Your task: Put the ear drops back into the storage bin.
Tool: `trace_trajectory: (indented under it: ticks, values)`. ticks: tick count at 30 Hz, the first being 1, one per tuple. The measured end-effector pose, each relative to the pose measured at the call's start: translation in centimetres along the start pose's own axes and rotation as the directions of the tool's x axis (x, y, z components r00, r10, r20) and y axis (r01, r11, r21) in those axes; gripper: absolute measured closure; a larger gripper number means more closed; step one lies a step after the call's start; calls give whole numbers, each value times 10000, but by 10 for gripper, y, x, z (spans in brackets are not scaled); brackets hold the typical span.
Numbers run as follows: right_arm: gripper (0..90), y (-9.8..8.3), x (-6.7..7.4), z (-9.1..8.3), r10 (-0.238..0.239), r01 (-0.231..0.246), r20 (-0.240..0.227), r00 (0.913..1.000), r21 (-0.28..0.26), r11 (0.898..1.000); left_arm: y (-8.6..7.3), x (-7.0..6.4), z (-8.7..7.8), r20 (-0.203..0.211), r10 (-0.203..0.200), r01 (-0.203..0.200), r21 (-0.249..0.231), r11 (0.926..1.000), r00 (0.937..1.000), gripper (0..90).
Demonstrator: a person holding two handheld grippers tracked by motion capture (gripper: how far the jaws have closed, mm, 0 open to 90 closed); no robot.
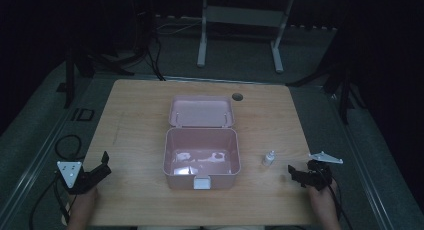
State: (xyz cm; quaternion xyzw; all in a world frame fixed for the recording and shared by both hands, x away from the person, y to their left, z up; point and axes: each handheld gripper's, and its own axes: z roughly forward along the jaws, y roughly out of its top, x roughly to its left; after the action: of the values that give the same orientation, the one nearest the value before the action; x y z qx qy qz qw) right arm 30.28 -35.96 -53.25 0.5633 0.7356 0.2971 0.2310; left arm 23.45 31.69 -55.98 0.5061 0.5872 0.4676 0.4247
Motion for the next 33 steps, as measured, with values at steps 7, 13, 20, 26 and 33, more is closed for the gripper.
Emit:
trace_trajectory:
  ticks: [7, 13, 20, 26, 33]
  values:
    - [152, 5, -1, -5, -577, 640, -425, 9974, 1659, 9841, 0, 0, 0, 4, 6, -6, -3, 10000, 10000, 3]
    - [151, 10, 3, -7, -898, 1060, -728, 9933, 2626, 9591, 0, 0, 0, 10, 5, -5, 18, 10000, 10000, 3]
    - [183, 21, 12, -9, -2066, 2410, -1278, 9700, 3995, 8845, 0, 0, 0, 59, 10, -10, 35, 10000, 10000, 3]
    - [181, 31, 20, -9, -2974, 3798, -2385, 9245, 5106, 7714, 0, -1, 0, 79, 81, -82, 71, 9999, 9999, 3]
    - [139, 41, 25, -6, -3591, 4768, -3138, 8790, 5616, 6763, 0, -1, 0, 106, 98, -98, 84, 9999, 9999, 3]
